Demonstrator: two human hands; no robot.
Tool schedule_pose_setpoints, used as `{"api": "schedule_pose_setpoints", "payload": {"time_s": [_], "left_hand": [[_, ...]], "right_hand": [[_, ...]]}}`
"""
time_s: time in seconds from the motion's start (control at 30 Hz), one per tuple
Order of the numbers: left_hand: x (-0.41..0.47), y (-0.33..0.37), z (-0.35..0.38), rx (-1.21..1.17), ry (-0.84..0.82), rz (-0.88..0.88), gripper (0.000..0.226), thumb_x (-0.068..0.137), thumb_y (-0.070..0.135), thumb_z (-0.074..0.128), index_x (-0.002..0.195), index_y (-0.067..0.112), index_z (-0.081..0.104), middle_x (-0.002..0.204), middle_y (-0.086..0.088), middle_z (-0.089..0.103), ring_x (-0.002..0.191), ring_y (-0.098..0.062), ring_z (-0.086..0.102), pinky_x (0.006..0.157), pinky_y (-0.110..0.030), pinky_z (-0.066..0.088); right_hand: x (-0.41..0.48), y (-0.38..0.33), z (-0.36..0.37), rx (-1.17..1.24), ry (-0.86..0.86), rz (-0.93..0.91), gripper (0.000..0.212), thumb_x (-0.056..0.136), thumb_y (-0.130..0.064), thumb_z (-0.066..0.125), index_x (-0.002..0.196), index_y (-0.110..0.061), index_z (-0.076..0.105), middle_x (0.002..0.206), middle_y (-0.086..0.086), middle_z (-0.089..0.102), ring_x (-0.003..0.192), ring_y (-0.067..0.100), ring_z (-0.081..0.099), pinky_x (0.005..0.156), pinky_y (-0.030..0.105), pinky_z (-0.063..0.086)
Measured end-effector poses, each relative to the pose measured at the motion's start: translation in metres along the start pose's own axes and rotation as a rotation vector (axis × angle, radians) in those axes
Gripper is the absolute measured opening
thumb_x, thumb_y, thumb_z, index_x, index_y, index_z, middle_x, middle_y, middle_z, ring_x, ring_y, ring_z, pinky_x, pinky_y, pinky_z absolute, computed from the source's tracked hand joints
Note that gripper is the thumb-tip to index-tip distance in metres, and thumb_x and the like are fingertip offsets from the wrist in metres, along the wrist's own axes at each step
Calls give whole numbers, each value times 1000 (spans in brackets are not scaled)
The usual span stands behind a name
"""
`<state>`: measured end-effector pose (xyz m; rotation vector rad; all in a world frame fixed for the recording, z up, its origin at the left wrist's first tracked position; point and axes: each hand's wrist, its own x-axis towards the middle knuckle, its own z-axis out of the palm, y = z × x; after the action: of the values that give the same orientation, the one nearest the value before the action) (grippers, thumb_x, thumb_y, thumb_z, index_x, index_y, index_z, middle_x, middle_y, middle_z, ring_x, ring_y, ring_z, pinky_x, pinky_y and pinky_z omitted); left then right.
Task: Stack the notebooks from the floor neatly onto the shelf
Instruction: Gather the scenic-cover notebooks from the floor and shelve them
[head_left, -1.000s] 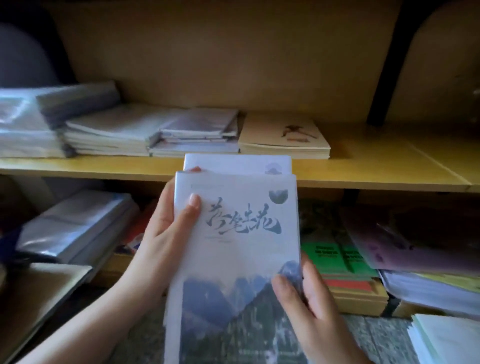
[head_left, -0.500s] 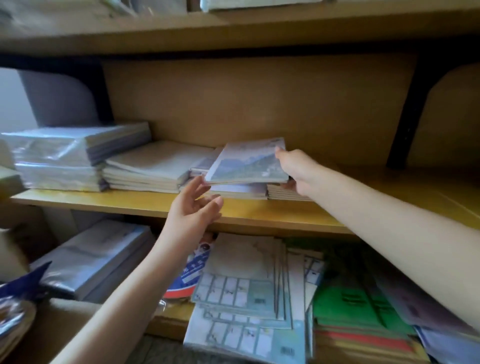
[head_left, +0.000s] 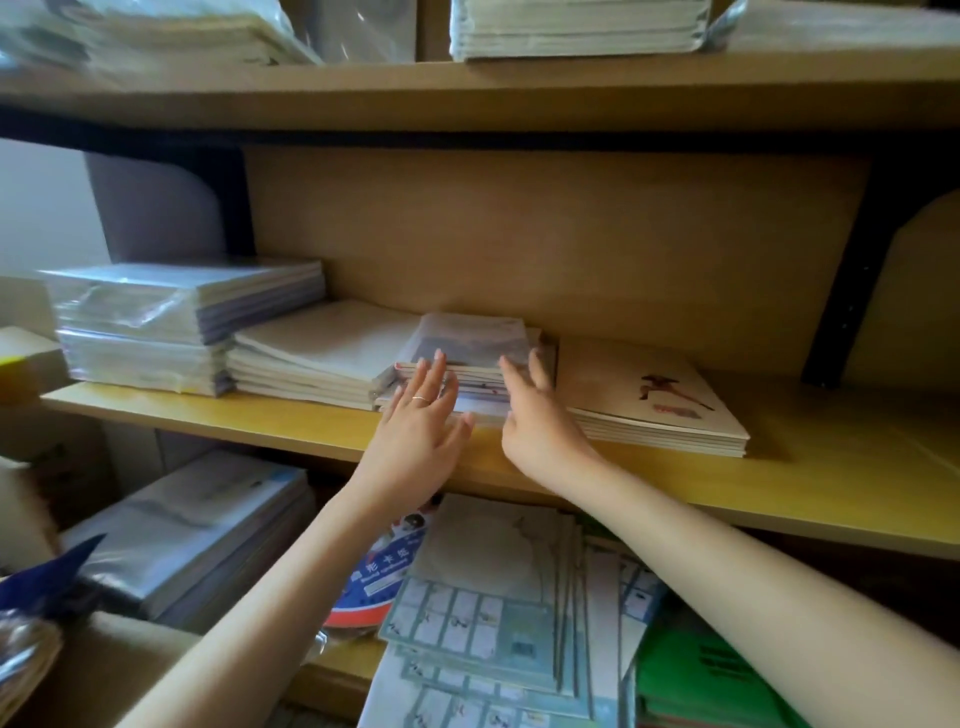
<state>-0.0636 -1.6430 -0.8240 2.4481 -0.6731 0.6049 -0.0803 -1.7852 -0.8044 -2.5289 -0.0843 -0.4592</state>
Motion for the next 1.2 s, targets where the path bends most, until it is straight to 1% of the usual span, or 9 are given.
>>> {"api": "schedule_pose_setpoints", "payload": {"time_s": [0.17,0.33,0.47,0.63,0.77,0.87,0.97,1.1,1.2], "left_hand": [[19,3,11,229,-39,-78,65,98,51,18,148,10,20,157,-3,-9,145,-15,-7,116,-33,-4],[15,7,15,204,13,-120,57,98,45,24,145,13,31,158,-12,3,146,-24,1,117,-38,-1],[-39,27,28,64,95,258,47,83,28,34,121,10,54,144,-18,39,132,-35,37,112,-47,27],[-110,45,59,19,-64,676,29,86,21,52,112,10,55,129,-13,54,121,-26,47,109,-37,31],[-172,62,97,-95,-437,645,26,77,16,53,102,15,60,109,-3,63,99,-21,58,86,-33,46],[-220,81,130,-415,-886,198,27,83,17,52,107,12,64,103,-3,65,86,-11,60,75,-15,44],[-256,95,164,-576,-1200,-268,21,89,9,58,109,12,62,94,-2,59,71,-3,53,62,-12,43],[-294,100,191,-659,-1310,-617,31,70,24,63,101,21,55,87,3,54,71,-5,49,58,-18,42],[-313,105,198,-872,-1282,-848,16,65,15,59,81,17,56,80,-4,57,62,-6,51,53,-20,38]], "right_hand": [[2,-6,-6,-99,-80,7,71,97,-1,39,151,-24,-1,156,0,-23,145,24,-10,115,41,17],[-32,6,-3,-44,250,-332,45,85,6,40,122,-16,54,148,3,32,133,18,38,91,17,38],[-86,28,-6,-132,264,-664,26,77,1,44,90,-7,64,113,10,56,104,22,55,85,24,44],[-172,83,1,-232,103,-731,16,76,-3,53,88,-11,59,103,4,49,95,21,50,85,29,38],[-247,138,16,-72,-135,-353,25,72,2,47,87,-14,58,94,2,53,83,16,51,72,25,39],[-299,186,28,183,-255,350,33,81,9,47,91,-20,59,98,5,58,81,10,53,66,13,40],[-343,222,31,341,-308,1043,29,88,3,47,115,-1,59,88,9,56,78,19,52,64,25,41],[-388,236,29,295,-443,1288,32,88,-5,52,119,0,54,75,8,42,79,21,45,78,31,45],[-405,235,36,330,-477,1345,6,85,-9,56,87,-13,53,79,10,45,77,19,49,76,30,47]]}}
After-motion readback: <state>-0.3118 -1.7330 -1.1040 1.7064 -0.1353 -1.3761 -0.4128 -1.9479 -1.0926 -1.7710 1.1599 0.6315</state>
